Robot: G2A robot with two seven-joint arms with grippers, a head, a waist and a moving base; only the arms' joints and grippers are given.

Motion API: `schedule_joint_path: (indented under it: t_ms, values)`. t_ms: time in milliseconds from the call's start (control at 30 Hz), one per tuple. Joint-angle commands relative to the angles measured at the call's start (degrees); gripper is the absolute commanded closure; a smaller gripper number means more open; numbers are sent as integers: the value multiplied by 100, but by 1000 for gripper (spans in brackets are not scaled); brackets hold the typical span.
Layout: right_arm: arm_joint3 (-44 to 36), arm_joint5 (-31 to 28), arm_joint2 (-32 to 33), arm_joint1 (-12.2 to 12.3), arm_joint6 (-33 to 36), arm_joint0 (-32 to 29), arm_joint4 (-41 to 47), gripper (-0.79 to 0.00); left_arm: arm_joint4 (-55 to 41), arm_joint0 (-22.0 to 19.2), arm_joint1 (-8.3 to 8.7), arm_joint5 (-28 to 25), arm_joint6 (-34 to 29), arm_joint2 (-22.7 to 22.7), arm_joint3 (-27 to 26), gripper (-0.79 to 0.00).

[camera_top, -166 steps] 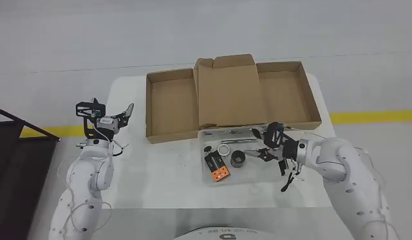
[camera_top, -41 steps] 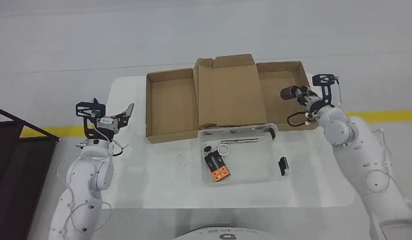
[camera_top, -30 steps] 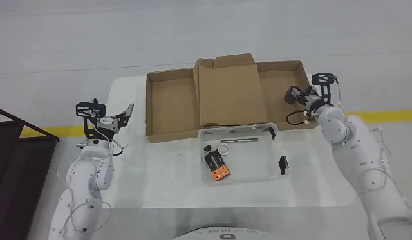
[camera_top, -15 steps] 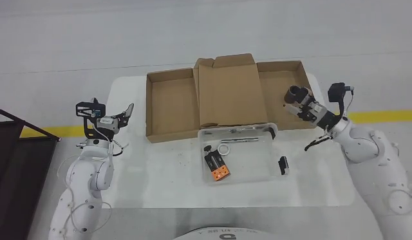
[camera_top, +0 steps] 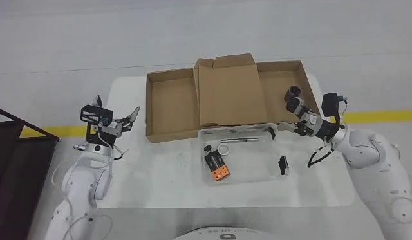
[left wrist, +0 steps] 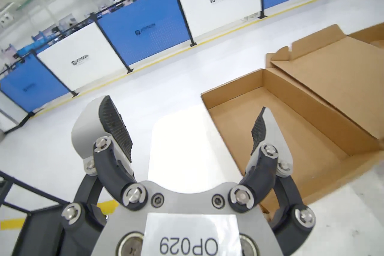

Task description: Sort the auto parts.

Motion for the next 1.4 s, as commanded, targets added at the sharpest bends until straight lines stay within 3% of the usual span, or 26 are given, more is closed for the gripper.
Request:
schedule_joint_path:
  t_ms: [0, 67, 467, 533, 600, 700, 867, 1033, 1300, 1367]
  values:
    - [0, 0, 0, 0, 0, 0, 0, -785, -170, 103, 26, -751, -592, 81, -254, -785]
    - [0, 0, 0, 0, 0, 0, 0, -785, 16, 41, 42, -712, -1612, 19, -456, -785]
    - [0, 0, 0, 0, 0, 0, 0, -785, 315, 175, 47, -821, -1504, 174, -525, -785]
    - [0, 0, 0, 0, 0, 0, 0, -785, 227, 259, 56, -1166, -1577, 284, -617, -785]
    - [0, 0, 0, 0, 0, 0, 0, -785, -468, 298, 69, -1895, -1853, 411, -694, -785]
    - [0, 0, 0, 0, 0, 0, 0, -785, -1519, 140, 115, -2902, -2642, 491, -865, -785]
    - [0, 0, 0, 0, 0, 0, 0, -785, -2692, -282, 184, -3767, -3982, 1027, -978, -785]
    - [0, 0, 0, 0, 0, 0, 0, -785, -2750, -829, 209, -3690, -4982, 1689, -986, -785]
    - [0, 0, 0, 0, 0, 0, 0, -785, -2256, -1586, 134, -3360, -5034, 2766, -567, -785]
    - [0, 0, 0, 0, 0, 0, 0, -785, -2196, -1816, 98, -3215, -5014, 3008, -371, -702]
